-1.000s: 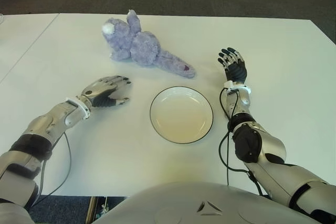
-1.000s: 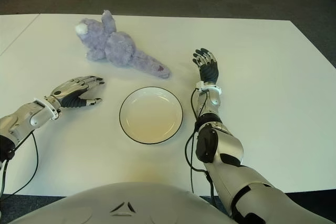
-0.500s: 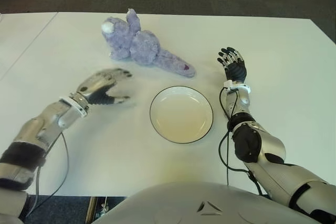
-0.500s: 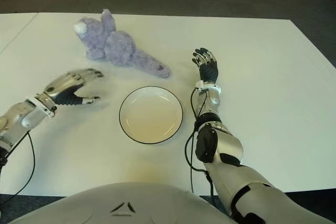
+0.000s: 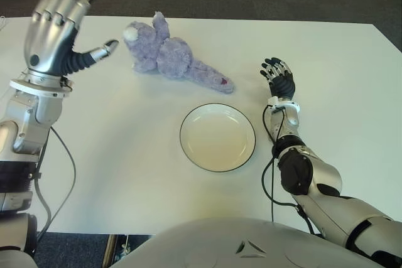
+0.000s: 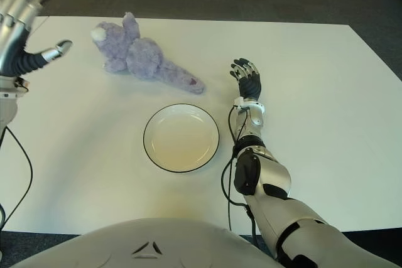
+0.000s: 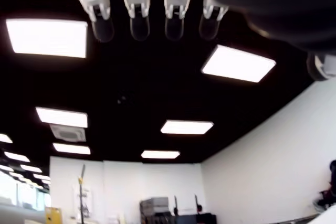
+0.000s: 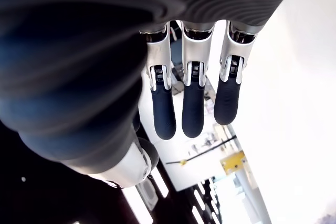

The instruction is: Put the doll into the plate.

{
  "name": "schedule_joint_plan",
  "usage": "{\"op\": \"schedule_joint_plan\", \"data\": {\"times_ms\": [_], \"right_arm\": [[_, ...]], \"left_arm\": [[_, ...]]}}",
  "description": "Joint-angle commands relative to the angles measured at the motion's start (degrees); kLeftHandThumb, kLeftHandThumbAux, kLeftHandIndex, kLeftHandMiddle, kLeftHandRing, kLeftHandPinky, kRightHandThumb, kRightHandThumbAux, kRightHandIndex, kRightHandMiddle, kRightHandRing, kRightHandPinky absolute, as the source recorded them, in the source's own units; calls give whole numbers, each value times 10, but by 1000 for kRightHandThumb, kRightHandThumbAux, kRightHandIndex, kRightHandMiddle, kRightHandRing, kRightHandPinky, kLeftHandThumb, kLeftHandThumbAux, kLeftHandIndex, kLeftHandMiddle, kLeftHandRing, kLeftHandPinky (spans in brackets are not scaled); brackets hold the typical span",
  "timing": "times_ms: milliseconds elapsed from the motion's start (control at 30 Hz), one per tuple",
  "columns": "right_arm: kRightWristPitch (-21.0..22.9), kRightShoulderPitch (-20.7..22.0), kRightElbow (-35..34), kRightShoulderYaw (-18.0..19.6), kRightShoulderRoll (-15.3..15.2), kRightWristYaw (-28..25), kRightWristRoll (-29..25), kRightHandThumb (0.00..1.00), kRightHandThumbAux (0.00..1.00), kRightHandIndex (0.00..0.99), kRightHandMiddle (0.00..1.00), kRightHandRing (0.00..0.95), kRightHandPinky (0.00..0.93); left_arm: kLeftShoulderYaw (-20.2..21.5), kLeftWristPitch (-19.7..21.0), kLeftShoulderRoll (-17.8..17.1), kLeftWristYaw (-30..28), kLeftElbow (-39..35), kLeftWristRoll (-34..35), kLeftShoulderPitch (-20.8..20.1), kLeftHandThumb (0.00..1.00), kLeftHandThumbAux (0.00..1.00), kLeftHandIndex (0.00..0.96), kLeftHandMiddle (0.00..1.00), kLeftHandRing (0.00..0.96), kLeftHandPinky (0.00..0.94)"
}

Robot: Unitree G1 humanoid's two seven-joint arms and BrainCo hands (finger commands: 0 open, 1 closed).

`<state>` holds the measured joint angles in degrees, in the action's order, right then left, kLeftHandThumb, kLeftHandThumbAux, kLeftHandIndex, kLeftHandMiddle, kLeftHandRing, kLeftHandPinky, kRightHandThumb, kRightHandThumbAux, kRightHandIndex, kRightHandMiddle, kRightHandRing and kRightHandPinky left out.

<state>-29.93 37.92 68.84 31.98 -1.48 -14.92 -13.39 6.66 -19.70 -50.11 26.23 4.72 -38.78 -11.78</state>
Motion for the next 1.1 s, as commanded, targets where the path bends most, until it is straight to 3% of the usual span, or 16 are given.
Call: {"op": "schedule_joint_plan", "data": {"times_ms": [33, 233, 467, 567, 600, 733, 833, 867, 933, 1000, 1067, 1100], "right_arm": [[74, -136, 85, 5, 45, 31, -5, 563, 884, 317, 322, 310, 302], [79, -134, 86, 4, 45, 36, -5, 570, 881, 297, 316, 302, 292], [76, -134, 86, 5, 45, 31, -9, 597, 871, 310, 316, 308, 313], [77, -132, 86, 3, 44, 32, -8, 596, 870, 307, 317, 311, 313], [78, -131, 86, 3, 44, 32, -8, 576, 870, 301, 316, 309, 309], [82, -129, 86, 1, 44, 33, -6, 561, 873, 298, 316, 304, 301], [82, -128, 86, 1, 44, 34, -6, 558, 874, 287, 319, 304, 303], [83, -128, 86, 1, 43, 34, -7, 560, 873, 286, 321, 305, 308], [84, -128, 87, 1, 43, 35, -7, 555, 868, 280, 320, 305, 305], [81, -129, 87, 2, 44, 34, -7, 542, 859, 279, 320, 306, 309], [79, -129, 87, 4, 45, 32, -10, 541, 859, 288, 322, 309, 316], [78, -129, 86, 5, 46, 31, -11, 661, 765, 377, 328, 317, 324]], "left_arm": [[-37, 17, 51, 10, 50, -20, -89, 273, 119, 0, 0, 0, 0], [-75, 5, 85, 24, 70, -43, -161, 306, 111, 0, 0, 0, 0], [-139, -37, 118, 94, 120, -108, -232, 296, 139, 0, 0, 0, 18], [-169, -55, 129, 109, 154, -130, -263, 275, 174, 0, 0, 0, 83], [-176, -58, 131, 111, 163, -135, -269, 266, 188, 0, 0, 0, 154], [-212, -79, 127, 59, 208, -141, -304, 216, 220, 0, 0, 0, 157], [-266, -100, 168, 28, 331, -158, -397, 192, 243, 0, 0, 0, 101], [-278, -105, 178, 24, 361, -161, -418, 186, 249, 0, 0, 0, 43], [-298, -108, 196, 28, 422, -171, -456, 188, 252, 0, 0, 0, 16], [-339, -91, 244, 44, 540, -204, -509, 212, 250, 0, 0, 0, 3], [-363, -86, 271, 48, 601, -219, -535, 228, 243, 0, 0, 0, 0], [-369, -88, 276, 48, 613, -219, -539, 238, 237, 0, 0, 0, 0]]}}
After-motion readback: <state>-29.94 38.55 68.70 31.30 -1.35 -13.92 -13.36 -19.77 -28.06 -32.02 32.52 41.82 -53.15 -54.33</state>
